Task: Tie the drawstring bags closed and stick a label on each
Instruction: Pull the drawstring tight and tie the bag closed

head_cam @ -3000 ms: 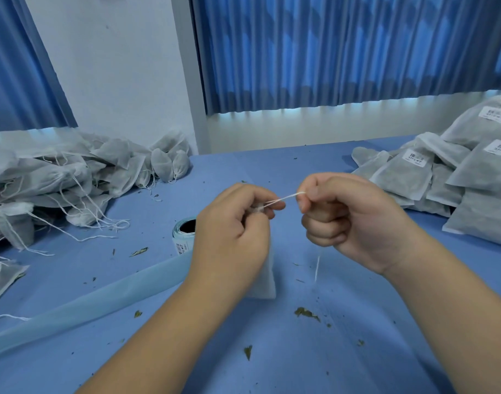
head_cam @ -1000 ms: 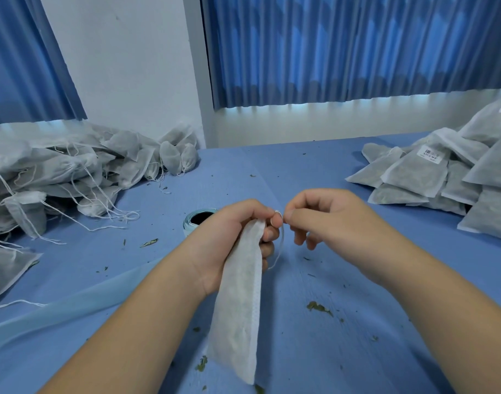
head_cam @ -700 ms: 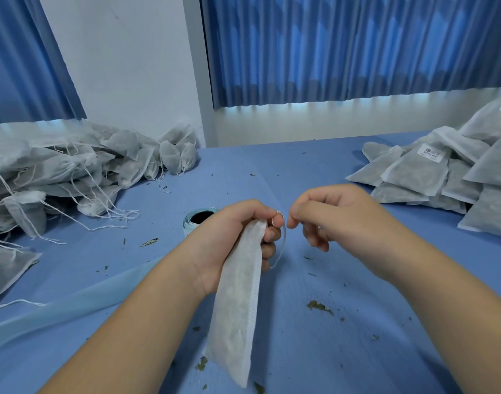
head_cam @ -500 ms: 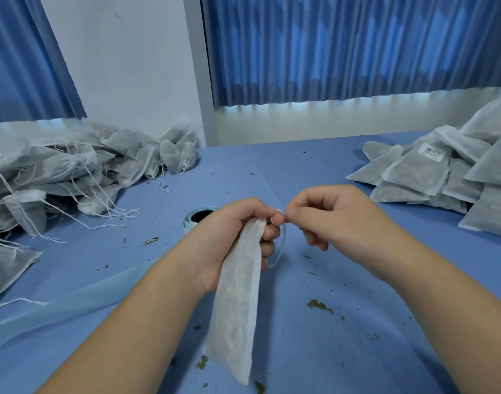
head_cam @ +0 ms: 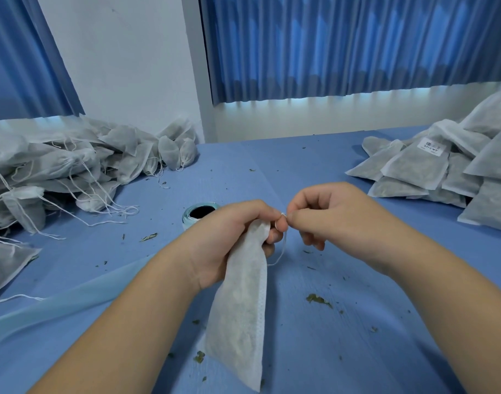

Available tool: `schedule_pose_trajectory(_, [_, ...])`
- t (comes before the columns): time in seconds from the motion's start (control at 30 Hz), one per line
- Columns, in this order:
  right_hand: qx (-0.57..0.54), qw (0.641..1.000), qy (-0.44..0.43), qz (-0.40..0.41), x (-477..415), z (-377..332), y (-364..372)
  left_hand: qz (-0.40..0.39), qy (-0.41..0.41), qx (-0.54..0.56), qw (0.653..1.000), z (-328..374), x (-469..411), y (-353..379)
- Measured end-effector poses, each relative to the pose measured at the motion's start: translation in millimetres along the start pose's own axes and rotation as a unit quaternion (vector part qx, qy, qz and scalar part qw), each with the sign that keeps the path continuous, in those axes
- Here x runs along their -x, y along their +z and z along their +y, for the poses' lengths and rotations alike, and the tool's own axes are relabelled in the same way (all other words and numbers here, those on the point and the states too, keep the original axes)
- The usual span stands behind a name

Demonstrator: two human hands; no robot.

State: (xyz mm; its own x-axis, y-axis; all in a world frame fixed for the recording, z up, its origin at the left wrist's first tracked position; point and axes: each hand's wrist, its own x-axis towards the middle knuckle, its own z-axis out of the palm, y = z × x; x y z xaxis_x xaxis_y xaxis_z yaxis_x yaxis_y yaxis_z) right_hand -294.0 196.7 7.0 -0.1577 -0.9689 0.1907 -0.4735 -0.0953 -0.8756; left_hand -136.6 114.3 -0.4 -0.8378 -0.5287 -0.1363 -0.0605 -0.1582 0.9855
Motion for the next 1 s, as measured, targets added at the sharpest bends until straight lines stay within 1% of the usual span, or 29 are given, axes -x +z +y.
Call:
schedule_pose_trajectory(0.13, [0.002,1.000,-0.004,-0.006,0.1,0.1,-1.0,-0.008,0.002,-0.001,1.000,1.6,1.7,2.3])
schedule_pose_trajectory(0.3, [-0.001,1.000,-0.012,-0.022,1.1,-0.5,-3.5,0.005,0.004,-0.026,1.000,2.1,3.1,3.8])
schedule_pose_trajectory(0.47, [0.000,0.999,-0.019,-0.032,1.1,0.2,-4.8,0.029,0.007,-0.036,0.999,2.7,3.1,2.8])
schedule_pose_trajectory(0.67, [0.001,0.999,-0.020,-0.046,0.7,1.8,-5.7,0.076,0.028,-0.084,0.993,2.0,3.4,4.0])
schedule_pose_trajectory(0.87, [0.008,0.999,-0.021,-0.031,-0.7,3.8,-6.4,0.101,0.036,-0.090,0.990,1.9,2.3,3.3])
schedule_pose_trajectory(1.0, [-0.053,0.998,-0.043,-0.009,-0.7,2.8,-4.9,0.132,0.045,-0.079,0.987,1.1,0.1,1.2])
